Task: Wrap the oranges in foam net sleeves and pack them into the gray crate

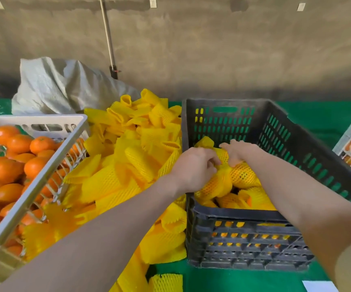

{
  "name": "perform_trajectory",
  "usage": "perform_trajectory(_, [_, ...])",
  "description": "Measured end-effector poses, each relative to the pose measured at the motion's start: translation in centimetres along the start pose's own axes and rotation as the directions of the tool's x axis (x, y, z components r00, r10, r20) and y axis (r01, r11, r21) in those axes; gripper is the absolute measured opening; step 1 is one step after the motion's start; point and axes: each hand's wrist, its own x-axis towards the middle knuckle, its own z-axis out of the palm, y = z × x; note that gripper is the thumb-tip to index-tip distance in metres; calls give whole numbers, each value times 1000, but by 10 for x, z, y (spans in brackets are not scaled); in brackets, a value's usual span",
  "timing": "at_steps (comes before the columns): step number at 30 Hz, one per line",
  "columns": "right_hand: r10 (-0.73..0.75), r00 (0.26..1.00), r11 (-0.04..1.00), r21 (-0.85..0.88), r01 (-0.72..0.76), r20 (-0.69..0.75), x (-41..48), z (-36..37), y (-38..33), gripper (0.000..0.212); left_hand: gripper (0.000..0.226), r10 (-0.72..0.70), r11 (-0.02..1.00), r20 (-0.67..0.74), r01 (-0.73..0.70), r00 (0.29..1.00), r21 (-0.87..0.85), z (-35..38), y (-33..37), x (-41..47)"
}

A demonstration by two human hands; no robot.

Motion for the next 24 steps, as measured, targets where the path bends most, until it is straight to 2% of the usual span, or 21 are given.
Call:
perform_trajectory(2, [11,1000,1000,2,-11,8,-6,-3,-3,74,15,-5,998,-32,3,999,-68,-1,1,-3])
perform_trajectory(3, [28,999,1000,2,-27,-44,-11,-8,-6,69,15,-11,994,-65,5,998,-107,-2,1,-5])
perform_trajectory(5, [23,967,996,84,-1,-255,-23,-25,-15,60,15,-48,984,-172,17,984,-176,-5,1,-12])
perform_trajectory(7, [0,869,960,244,139,-494,-39,-49,-30,50,16,-97,977,-278,39,956,-208,-9,-2,-21])
perform_trajectory(9, [-1,742,894,333,302,-670,-60,-73,-52,40,17,-130,974,-322,61,938,-216,-15,-10,-33])
perform_trajectory(11, [-8,631,829,347,439,-776,-84,-91,-78,32,16,-223,956,-351,135,909,-260,-24,-25,-48])
perform_trajectory(13, [-57,566,773,322,546,-823,-107,-103,-108,29,14,-358,910,-382,226,852,-348,-39,-42,-63])
perform_trajectory(15, [-148,582,734,306,606,-799,-124,-112,-142,29,13,-452,862,-408,269,793,-431,-57,-58,-77])
perform_trajectory(19, [-354,751,820,201,536,-557,-136,-112,-216,34,13,-581,779,-420,326,697,-536,-91,-83,-105])
perform_trajectory(21, [-321,827,858,228,460,-462,-131,-102,-245,42,13,-605,765,-419,347,677,-543,-103,-93,-120])
perform_trajectory(24, [-163,920,879,371,299,-357,-121,-77,-274,64,10,-634,738,-420,344,649,-581,-115,-104,-142])
